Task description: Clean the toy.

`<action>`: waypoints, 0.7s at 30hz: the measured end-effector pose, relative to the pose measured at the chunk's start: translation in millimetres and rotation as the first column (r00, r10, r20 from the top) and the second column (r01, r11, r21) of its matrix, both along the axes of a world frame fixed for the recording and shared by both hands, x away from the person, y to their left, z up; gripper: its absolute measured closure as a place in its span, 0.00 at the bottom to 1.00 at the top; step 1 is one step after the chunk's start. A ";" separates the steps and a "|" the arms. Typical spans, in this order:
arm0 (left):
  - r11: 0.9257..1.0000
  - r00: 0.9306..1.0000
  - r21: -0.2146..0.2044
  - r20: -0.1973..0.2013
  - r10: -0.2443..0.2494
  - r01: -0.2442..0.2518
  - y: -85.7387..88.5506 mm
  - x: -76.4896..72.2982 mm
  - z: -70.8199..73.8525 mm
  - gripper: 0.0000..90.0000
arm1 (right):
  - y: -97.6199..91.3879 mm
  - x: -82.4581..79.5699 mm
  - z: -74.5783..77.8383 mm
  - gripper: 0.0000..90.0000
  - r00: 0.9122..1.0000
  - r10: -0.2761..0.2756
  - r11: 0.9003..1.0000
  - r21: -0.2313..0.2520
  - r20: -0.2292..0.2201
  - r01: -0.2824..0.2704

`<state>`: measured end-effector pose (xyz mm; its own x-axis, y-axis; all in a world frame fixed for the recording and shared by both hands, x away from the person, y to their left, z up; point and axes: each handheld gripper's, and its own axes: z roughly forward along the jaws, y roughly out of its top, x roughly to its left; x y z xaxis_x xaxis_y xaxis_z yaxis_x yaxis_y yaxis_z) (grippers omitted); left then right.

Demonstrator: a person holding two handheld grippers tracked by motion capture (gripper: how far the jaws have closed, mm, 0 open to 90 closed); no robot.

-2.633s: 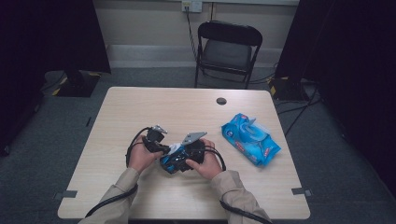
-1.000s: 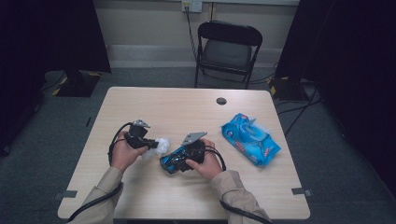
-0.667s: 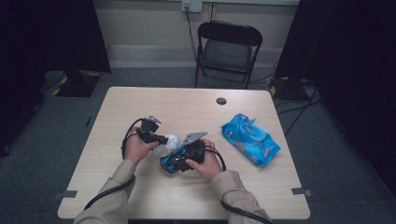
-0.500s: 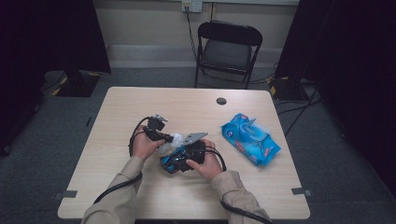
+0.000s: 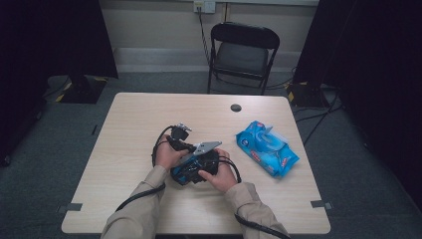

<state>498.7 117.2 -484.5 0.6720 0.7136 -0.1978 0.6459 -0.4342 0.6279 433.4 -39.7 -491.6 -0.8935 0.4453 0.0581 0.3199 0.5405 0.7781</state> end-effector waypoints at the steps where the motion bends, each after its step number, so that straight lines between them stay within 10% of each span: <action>1: 1.000 1.000 -0.011 0.001 -0.004 0.004 -1.0 0.5 -0.8 0.91 | -0.1 0.0 -0.1 0.09 1.000 0.000 1.000 0.001 0.000 0.000; 21: 0.999 0.999 0.021 0.024 -0.044 0.044 0.4 -9.5 -0.5 0.92 | 0.1 -0.1 -0.2 0.09 1.000 -0.001 1.000 0.002 0.000 0.001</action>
<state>489.3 117.6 -485.0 0.7072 0.6872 -0.1665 0.6105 -0.4747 0.6340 433.3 -39.6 -491.7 -0.8932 0.4459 0.0590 0.3204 0.5388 0.7791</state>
